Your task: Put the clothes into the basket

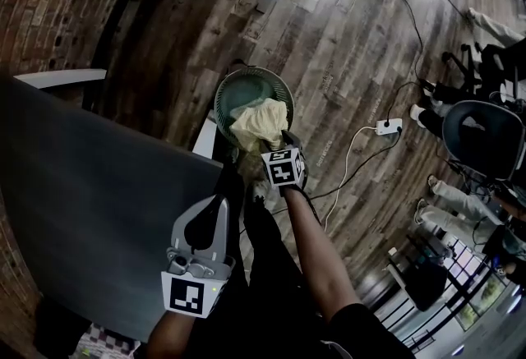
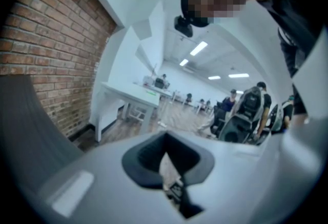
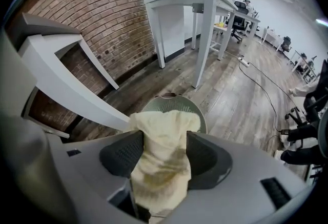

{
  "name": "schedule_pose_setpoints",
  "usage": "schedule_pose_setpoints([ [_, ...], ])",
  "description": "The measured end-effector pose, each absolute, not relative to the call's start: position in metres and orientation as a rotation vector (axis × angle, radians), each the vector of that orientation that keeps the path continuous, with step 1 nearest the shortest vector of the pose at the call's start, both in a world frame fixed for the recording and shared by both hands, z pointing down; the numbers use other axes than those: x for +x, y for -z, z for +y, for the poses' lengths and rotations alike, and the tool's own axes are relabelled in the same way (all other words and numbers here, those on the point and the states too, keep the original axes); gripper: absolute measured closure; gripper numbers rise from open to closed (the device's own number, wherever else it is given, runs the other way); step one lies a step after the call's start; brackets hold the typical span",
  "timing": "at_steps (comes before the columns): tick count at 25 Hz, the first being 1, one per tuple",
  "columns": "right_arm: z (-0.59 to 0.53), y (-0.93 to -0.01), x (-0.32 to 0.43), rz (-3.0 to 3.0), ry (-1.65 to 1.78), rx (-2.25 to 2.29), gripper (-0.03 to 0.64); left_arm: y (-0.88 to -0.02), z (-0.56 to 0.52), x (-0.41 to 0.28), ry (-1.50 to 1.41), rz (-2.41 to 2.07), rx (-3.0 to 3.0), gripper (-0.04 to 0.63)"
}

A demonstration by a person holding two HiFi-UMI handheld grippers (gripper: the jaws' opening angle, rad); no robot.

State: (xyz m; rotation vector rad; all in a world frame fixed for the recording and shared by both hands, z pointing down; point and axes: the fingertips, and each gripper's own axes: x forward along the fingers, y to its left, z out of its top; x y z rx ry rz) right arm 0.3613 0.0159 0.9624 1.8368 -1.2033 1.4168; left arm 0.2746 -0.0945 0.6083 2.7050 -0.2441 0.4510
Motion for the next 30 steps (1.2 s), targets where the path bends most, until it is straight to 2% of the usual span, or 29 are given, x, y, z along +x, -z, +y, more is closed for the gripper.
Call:
schedule_pose_setpoints([
  [11,0.020,-0.961,0.362,-1.202,-1.467,1.859,0.377,-0.609,-0.091,0.279,-0.455,-0.243,2.701,0.589],
  [12,0.021,-0.958,0.361,-1.198,-1.477,1.867,0.398,-0.608,-0.091,0.280,-0.452,-0.244,2.703,0.589],
  [14,0.023,-0.951,0.361,-1.194,-1.479,1.890,0.495,-0.606,-0.090,0.280,-0.444,-0.249,2.705,0.589],
  [18,0.025,-0.935,0.361,-1.194,-1.472,1.941,0.563,-0.599,-0.087,0.279,-0.417,-0.256,2.717,0.589],
  [30,0.032,-0.852,0.362,-1.233,-1.456,2.131,0.611,-0.556,-0.060,0.275,-0.340,-0.235,2.785,0.589],
])
